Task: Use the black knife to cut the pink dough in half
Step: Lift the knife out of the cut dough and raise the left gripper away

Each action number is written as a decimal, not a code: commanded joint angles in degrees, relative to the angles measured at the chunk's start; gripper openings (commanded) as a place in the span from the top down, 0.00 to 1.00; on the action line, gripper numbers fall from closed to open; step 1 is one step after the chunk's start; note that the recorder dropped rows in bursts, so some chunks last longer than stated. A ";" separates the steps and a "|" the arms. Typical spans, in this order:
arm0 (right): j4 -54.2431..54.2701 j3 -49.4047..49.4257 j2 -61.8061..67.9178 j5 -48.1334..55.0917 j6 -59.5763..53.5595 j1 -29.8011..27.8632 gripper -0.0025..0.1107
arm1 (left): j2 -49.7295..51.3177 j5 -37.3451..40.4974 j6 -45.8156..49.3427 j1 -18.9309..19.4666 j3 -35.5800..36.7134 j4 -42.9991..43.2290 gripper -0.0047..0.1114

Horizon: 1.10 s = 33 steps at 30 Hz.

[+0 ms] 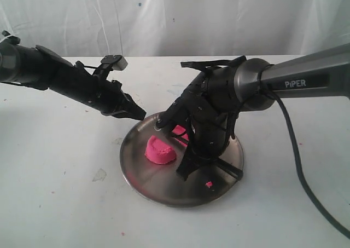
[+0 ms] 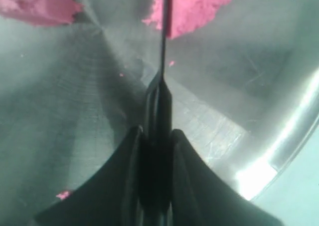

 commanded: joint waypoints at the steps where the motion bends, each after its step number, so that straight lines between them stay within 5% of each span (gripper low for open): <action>1: -0.35 -0.06 -0.27 -0.02 1.06 -0.68 0.98 | -1.60 1.78 -0.66 0.00 -0.14 -1.28 0.96; 25: -5.71 -0.06 -15.33 5.94 8.35 -1.40 0.98 | -22.40 5.65 -19.00 0.00 -0.01 15.28 0.96; 33: 18.24 0.28 -22.88 -0.05 0.85 -10.57 0.98 | -32.51 4.43 -22.96 0.00 5.01 19.33 0.96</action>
